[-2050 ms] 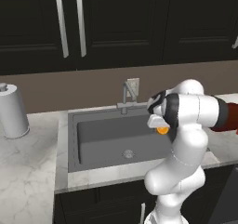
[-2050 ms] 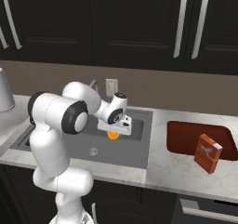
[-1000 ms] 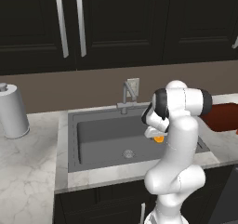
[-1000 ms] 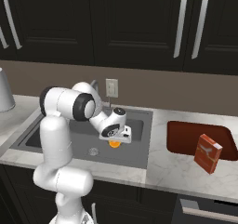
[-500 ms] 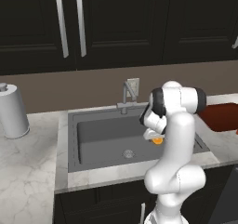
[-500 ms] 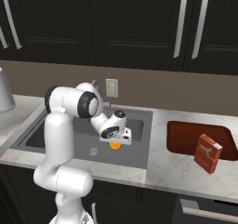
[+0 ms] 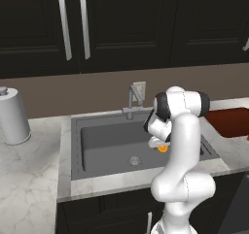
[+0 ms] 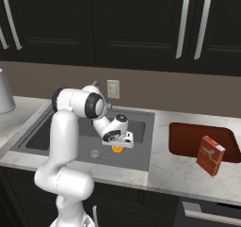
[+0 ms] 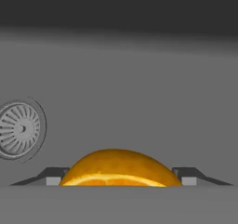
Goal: Pick up all produce items and place them in the sink. Turn on the sink faucet to wash them. Then turn the sink off and put them in the tray.
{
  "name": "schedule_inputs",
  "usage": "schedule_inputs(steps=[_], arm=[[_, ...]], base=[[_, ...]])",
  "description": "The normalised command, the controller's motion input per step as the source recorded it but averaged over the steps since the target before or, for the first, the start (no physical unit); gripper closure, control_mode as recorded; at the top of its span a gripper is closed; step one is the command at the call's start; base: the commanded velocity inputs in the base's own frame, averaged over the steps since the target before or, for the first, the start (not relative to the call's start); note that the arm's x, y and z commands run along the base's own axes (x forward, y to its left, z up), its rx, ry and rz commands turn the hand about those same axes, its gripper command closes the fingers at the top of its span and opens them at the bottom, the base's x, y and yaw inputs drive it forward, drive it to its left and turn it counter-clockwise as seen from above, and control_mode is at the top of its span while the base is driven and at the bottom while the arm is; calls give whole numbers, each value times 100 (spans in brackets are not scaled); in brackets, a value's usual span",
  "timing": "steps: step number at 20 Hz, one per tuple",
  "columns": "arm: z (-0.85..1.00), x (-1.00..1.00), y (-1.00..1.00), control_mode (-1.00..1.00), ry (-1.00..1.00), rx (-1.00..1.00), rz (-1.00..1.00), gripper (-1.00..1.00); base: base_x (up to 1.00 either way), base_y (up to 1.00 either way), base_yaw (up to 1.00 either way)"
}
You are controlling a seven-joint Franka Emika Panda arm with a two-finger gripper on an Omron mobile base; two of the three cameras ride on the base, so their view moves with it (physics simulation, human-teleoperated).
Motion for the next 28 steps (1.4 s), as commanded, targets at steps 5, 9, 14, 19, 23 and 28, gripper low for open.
schedule_inputs(steps=[5, 9, 14, 19, 23, 28], arm=[[-28, 18, 2, -100, 0, -1, 0, 100], [-27, 17, 2, -100, 0, 0, 0, 100], [-21, 15, 0, -100, 0, 0, 0, 100], [-17, 9, 0, -100, 0, 0, 0, 100], [-18, 10, 0, -100, 0, 0, 0, -100], [-5, 5, 1, -100, 0, 0, 1, -100]], base=[[0, 0, 0], [0, 0, 0], [0, 0, 0], [0, 0, 0], [0, 0, 0], [0, 0, 0]])
